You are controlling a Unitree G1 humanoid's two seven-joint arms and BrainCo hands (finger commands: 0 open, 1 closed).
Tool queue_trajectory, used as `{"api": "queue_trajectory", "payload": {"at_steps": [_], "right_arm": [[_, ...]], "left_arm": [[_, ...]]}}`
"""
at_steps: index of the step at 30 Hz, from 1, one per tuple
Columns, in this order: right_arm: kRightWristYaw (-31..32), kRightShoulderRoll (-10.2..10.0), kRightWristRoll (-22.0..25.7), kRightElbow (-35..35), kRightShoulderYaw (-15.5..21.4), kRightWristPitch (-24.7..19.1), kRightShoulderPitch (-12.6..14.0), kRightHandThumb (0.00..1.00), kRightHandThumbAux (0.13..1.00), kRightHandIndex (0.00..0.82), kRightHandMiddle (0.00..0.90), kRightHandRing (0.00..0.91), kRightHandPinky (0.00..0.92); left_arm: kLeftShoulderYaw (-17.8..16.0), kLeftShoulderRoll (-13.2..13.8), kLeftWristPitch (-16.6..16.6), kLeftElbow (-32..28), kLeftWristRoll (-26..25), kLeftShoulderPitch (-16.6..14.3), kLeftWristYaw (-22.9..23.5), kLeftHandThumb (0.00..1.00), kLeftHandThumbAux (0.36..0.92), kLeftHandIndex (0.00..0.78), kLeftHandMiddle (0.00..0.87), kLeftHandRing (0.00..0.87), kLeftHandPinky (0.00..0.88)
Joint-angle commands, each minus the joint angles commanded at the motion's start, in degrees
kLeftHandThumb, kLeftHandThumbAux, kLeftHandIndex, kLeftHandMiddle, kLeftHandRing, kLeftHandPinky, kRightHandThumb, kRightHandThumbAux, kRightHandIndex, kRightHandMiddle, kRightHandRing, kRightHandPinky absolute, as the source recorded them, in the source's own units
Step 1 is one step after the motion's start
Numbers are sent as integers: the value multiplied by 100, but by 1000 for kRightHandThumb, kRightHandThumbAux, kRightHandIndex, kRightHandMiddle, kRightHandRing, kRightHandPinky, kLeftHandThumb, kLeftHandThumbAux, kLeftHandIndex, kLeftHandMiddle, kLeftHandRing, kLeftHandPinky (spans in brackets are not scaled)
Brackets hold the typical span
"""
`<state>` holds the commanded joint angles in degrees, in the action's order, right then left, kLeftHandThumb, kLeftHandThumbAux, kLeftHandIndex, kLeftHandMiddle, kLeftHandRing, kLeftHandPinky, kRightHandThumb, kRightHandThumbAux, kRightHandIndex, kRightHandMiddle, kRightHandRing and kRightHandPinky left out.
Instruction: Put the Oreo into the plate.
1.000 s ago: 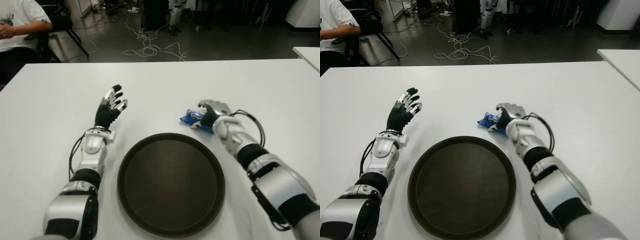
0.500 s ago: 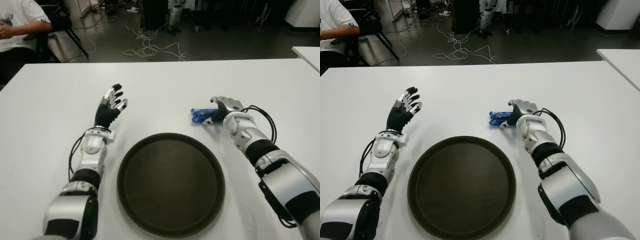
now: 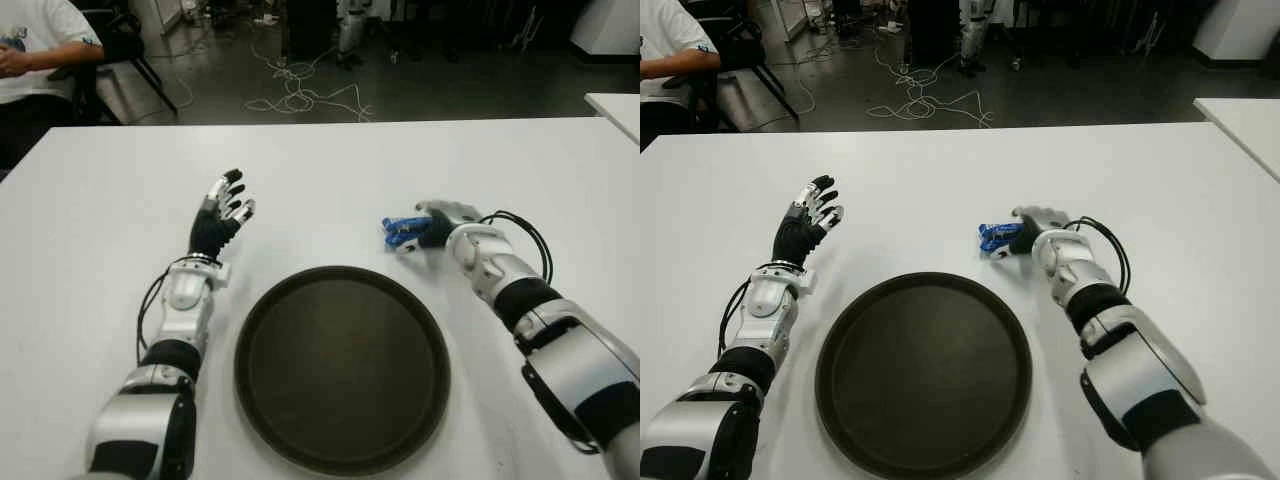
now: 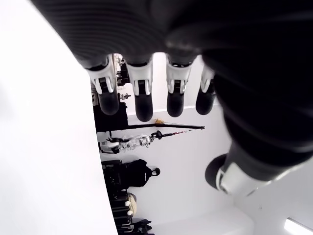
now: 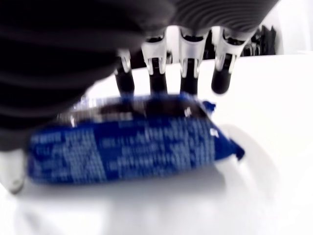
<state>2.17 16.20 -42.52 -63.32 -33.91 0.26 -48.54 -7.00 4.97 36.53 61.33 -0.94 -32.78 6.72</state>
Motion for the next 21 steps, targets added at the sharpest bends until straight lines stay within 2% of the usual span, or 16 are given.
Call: {"api": "queue_trajectory", "payload": {"at_steps": [2,7,13,15,21], "right_arm": [[-16,73,-23,53,-38,201,18,0,429,189,217,192,134],[-190,188,39,132,29,592,75,0,441,337,302,259,149],[-420,229,117,105,147,870,98,0,456,397,331,289,163],[-552,236,151,88,201,955,112,0,469,425,359,324,185],[-616,234,172,32,261,970,100,0,500,467,410,380,190]], "left_arm": [[4,-3,9,-9,10,2,-21,90,703,41,104,78,64],[9,-12,74,-5,23,6,-59,89,718,51,112,84,63],[1,-30,49,-4,5,-3,-67,90,713,52,115,87,71],[6,-27,35,-6,9,-3,-59,92,713,51,114,87,71],[44,-11,14,0,68,-15,-115,86,702,50,109,84,70]]}}
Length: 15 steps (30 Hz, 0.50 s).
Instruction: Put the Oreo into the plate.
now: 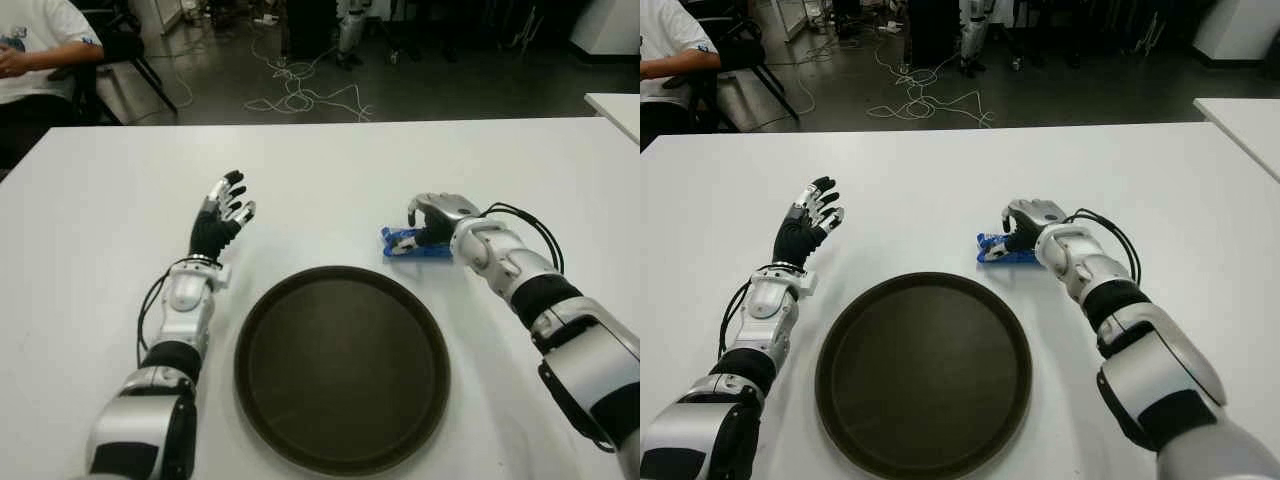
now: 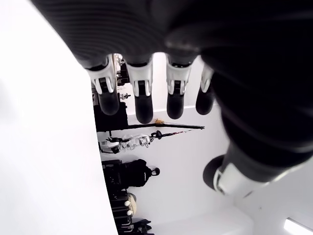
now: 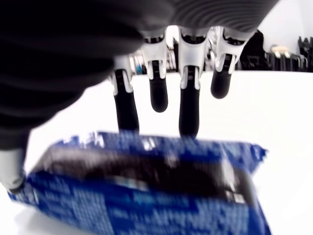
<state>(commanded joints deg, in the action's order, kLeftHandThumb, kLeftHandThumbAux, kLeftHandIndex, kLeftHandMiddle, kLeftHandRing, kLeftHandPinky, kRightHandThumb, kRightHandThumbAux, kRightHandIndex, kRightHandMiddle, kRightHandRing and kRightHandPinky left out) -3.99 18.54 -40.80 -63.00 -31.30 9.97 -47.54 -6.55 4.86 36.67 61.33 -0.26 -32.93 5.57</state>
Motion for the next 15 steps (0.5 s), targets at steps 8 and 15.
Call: {"api": "queue_trajectory", "payload": {"at_steps": [8,15], "right_arm": [[89,19,7,3,51,-16,0,0,505,458,442,410,159],[140,32,4,17,70,-36,10,0,489,429,443,419,150]], "left_arm": [[23,-19,-3,-17,0,2,-58,79,710,54,114,85,67],[2,-45,-53,-60,-76,14,23,79,725,46,107,79,67]]}}
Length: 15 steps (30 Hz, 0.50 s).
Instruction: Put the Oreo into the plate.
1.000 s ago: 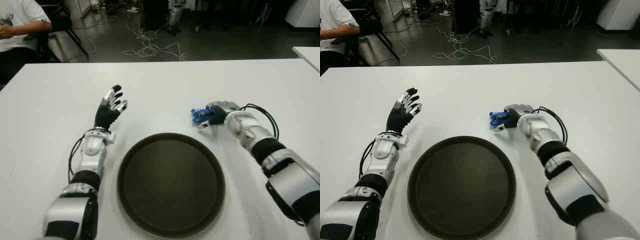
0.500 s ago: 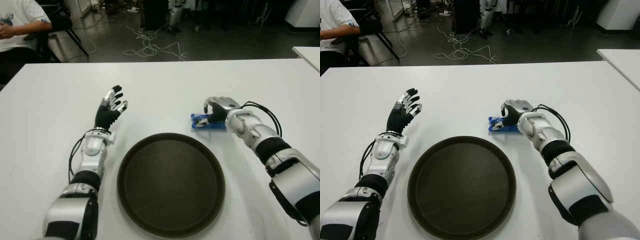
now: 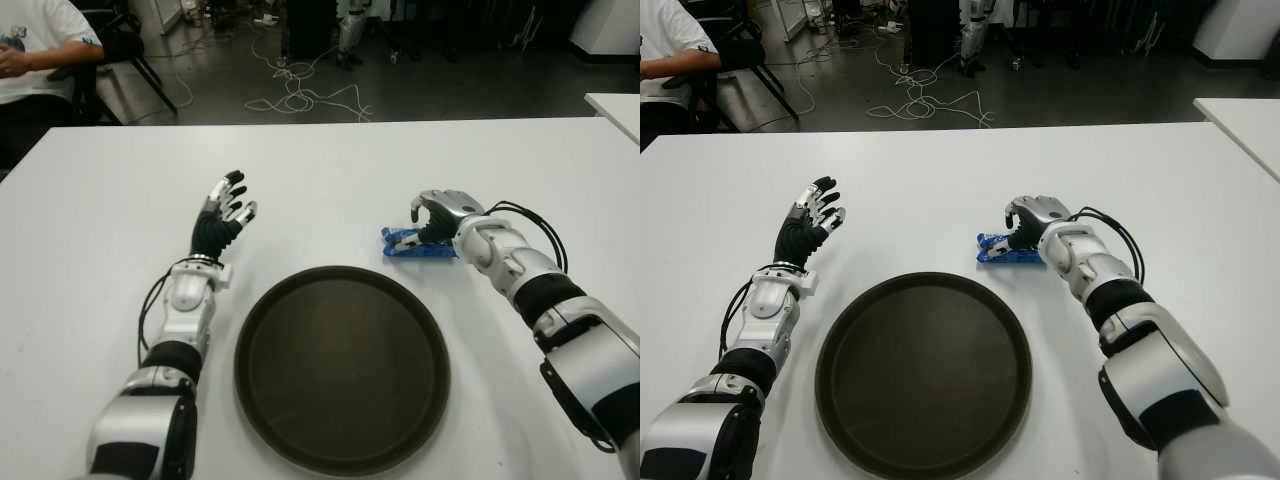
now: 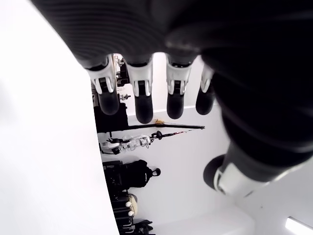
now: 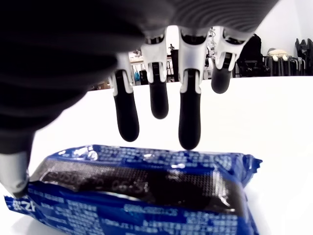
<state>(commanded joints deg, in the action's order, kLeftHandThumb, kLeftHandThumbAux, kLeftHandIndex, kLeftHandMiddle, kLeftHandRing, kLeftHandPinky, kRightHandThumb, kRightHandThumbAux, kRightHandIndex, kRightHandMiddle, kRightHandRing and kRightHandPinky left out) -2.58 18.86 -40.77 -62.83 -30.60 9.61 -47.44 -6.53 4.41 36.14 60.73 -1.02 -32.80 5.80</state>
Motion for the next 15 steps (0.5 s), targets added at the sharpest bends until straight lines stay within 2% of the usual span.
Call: {"api": "queue_trajectory", "payload": {"at_steps": [6,13,15], "right_arm": [[-64,11,-19,-13,-10,34,8,0,478,431,418,401,143],[-55,19,-30,-17,-25,59,15,0,480,426,455,477,151],[-22,21,-81,-49,-79,62,-4,0,476,419,448,464,147]], "left_arm": [[10,-2,-24,-49,-9,27,17,71,727,44,103,74,64],[15,-2,47,-59,2,51,0,70,712,43,105,79,66],[16,-1,50,-65,7,55,-14,70,713,45,106,81,66]]}}
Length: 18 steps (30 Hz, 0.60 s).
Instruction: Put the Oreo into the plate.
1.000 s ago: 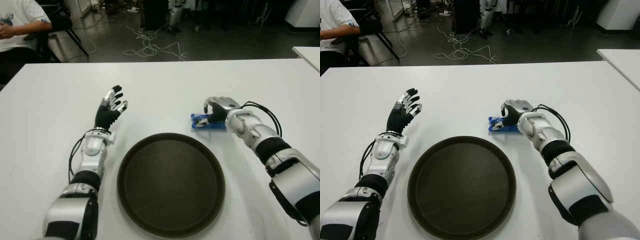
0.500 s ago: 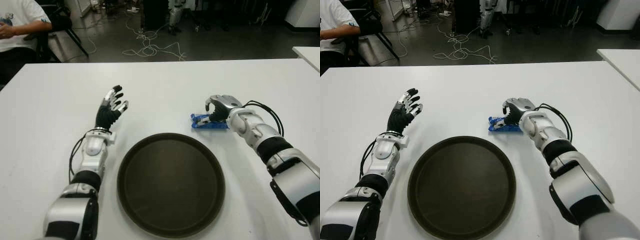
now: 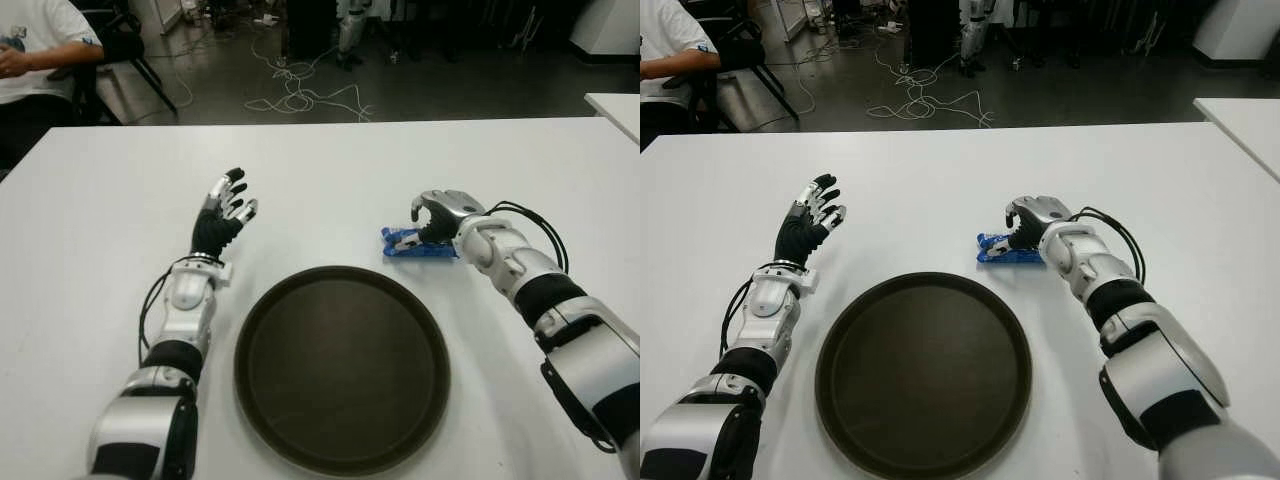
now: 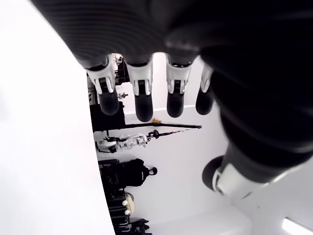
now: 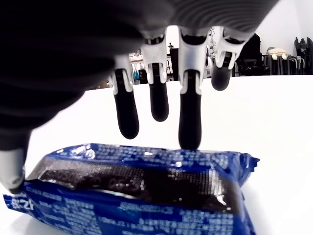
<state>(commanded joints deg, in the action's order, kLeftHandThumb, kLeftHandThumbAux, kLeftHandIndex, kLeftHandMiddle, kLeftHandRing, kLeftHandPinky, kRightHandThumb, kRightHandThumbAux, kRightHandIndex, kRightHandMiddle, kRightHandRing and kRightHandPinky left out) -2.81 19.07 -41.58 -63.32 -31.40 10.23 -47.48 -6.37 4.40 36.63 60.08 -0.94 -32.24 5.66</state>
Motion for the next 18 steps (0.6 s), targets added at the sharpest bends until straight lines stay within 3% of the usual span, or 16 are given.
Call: {"api": "queue_trajectory", "payload": {"at_steps": [7,11,16,18], "right_arm": [[70,4,-65,-84,-99,21,-29,0,464,386,422,415,147],[72,-7,-79,-135,-126,22,-30,0,453,312,357,331,118],[-11,-34,-67,-230,-129,30,-16,0,442,182,235,222,102],[-50,-18,-46,-216,-114,70,12,0,446,85,115,103,41]], "left_arm": [[7,4,-34,-36,7,22,-7,66,705,45,107,78,58],[31,25,-68,-40,51,27,-43,67,721,46,107,80,64],[48,29,-44,-36,67,30,-87,68,726,49,109,83,71],[50,28,-20,-34,63,33,-95,68,723,50,111,84,72]]}}
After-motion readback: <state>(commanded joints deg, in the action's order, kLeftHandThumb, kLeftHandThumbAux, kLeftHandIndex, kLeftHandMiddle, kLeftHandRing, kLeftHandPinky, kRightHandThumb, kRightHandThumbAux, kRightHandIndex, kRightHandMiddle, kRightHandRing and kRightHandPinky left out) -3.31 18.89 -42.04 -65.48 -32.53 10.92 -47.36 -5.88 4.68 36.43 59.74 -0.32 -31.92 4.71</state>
